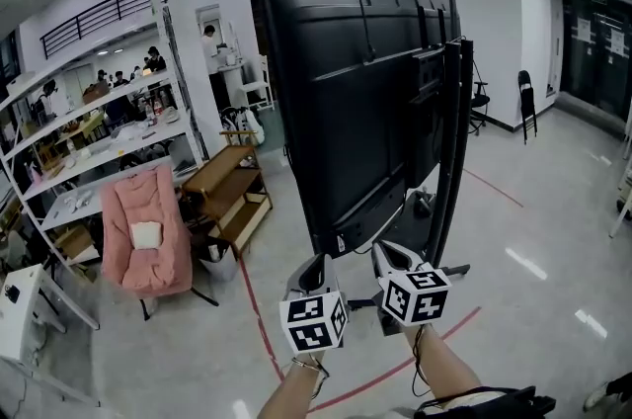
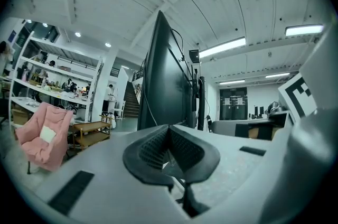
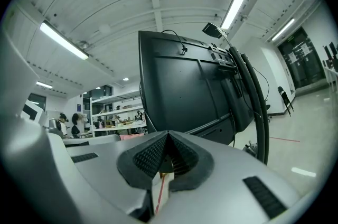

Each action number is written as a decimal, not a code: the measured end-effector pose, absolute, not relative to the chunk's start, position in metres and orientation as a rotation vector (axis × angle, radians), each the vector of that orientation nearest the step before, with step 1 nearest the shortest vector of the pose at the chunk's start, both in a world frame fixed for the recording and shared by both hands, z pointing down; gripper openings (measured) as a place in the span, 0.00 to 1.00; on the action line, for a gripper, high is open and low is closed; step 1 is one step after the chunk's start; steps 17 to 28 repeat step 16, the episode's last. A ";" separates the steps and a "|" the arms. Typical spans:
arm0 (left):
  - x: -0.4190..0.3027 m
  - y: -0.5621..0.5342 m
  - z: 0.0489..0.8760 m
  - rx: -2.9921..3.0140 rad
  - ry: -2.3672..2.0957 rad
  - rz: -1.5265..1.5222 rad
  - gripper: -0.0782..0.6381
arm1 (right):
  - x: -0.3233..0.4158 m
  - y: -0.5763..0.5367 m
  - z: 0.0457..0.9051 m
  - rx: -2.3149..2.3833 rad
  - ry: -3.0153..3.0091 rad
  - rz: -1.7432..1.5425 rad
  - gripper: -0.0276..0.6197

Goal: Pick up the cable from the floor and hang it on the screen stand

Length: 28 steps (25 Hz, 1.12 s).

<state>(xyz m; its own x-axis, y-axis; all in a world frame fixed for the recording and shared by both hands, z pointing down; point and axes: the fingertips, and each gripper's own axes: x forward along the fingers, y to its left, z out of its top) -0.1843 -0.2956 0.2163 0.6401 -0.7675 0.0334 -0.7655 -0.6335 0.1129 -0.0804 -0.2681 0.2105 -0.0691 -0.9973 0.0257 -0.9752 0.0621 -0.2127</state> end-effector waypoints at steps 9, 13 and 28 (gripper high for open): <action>-0.174 -0.302 0.212 2.707 -1.329 -0.056 0.11 | -0.065 -0.277 0.203 -2.023 2.232 -0.239 0.07; -0.168 -0.306 0.213 2.692 -1.344 -0.060 0.11 | -0.059 -0.282 0.205 -2.012 2.252 -0.243 0.07; -0.165 -0.310 0.212 2.682 -1.358 -0.070 0.11 | -0.056 -0.287 0.205 -2.000 2.272 -0.244 0.07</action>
